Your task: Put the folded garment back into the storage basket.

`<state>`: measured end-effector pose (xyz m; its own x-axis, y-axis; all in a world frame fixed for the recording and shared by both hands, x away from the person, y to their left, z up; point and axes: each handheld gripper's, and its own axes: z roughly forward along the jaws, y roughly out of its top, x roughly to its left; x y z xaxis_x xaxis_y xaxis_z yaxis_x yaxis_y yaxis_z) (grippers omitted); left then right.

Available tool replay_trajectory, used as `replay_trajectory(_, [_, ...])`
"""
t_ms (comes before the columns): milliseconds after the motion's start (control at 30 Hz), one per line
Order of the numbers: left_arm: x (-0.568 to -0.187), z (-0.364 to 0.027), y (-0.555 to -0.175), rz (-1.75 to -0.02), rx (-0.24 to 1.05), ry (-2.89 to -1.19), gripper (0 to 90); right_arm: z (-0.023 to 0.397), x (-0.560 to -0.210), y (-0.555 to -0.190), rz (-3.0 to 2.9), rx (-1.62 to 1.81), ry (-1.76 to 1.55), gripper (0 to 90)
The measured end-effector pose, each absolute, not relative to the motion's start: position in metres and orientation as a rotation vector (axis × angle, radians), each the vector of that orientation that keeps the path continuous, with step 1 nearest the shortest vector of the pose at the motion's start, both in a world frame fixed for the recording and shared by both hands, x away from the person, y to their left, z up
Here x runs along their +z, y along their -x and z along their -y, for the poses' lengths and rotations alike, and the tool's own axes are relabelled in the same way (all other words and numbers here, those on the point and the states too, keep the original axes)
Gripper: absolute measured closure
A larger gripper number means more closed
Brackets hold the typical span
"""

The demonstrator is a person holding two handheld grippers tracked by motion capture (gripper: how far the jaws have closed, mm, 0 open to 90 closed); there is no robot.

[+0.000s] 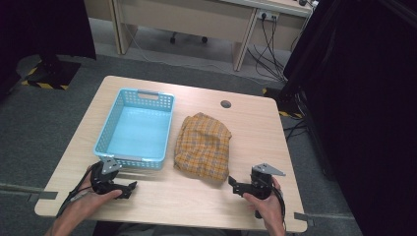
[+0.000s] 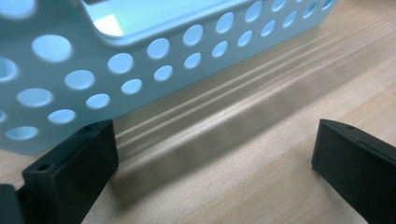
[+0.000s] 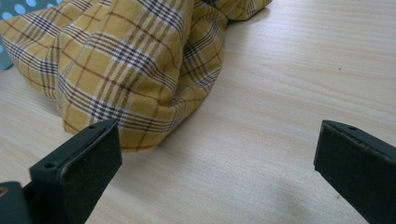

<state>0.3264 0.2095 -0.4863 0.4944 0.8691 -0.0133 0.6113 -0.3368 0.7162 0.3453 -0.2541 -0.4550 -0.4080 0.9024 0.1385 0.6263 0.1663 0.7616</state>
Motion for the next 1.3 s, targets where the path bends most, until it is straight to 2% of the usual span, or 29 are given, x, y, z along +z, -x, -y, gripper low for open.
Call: replay_trajectory(1300, [-0.486,-0.21,-0.326,-1.212,0.495,-2.071,0.0,0.225,-0.437,-0.362,-2.16,1.308,-1.421,2.0])
